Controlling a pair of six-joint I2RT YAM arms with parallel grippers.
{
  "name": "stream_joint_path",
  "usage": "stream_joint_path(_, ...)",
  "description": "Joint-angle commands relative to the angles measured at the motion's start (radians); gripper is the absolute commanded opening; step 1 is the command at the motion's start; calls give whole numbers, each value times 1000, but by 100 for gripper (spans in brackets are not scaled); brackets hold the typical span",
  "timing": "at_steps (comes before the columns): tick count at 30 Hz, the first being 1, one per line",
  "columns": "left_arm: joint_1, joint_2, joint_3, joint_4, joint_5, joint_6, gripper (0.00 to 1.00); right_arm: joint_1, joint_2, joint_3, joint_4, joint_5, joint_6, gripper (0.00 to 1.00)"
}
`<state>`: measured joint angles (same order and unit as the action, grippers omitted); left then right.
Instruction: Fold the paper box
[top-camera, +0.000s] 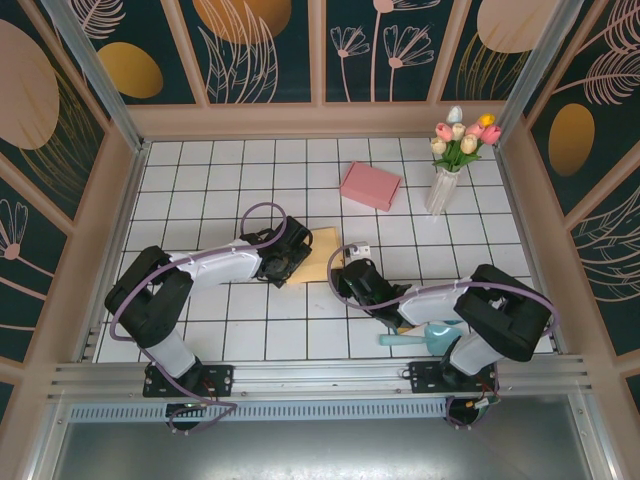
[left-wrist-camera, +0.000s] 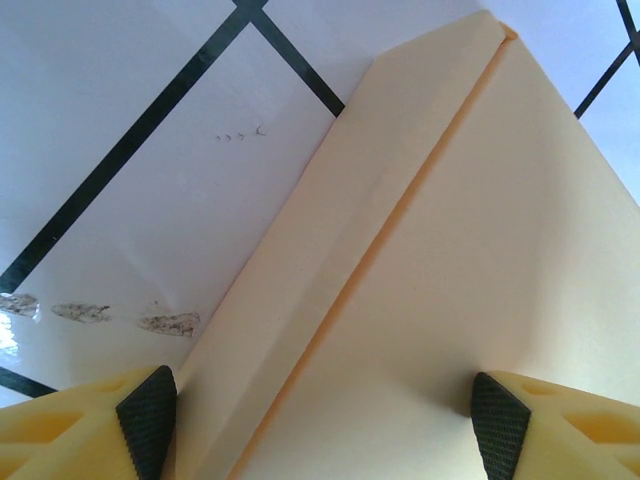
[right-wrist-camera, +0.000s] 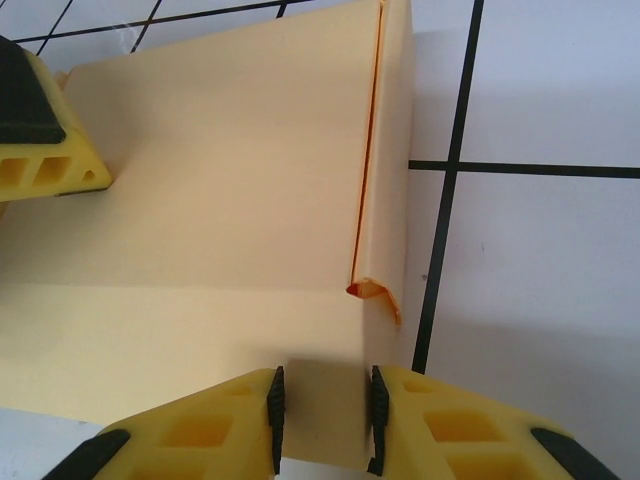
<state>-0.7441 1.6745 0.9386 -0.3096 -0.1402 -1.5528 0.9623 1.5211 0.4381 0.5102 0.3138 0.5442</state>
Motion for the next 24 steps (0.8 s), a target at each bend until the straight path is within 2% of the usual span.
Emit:
stream_joint_path(1,21,33,-17,-86,-55,5,79,6,39,-33,-5,-16,-16,31)
stream_joint_path(12,22,78,2,-128,-72,52,80,0,100,-93,136,41,-46,27)
stream_joint_path(17,23,96,11,-138,-67,60,80,-14,149,-96,209,25,-50,27)
stream_joint_path(21,24,91,10,-141,-79,56,80,-5,83,-136,238,18,-18,27)
stream_joint_path(24,23,90,12,-144,-87,54,80,13,-31,-155,153,50,17,27)
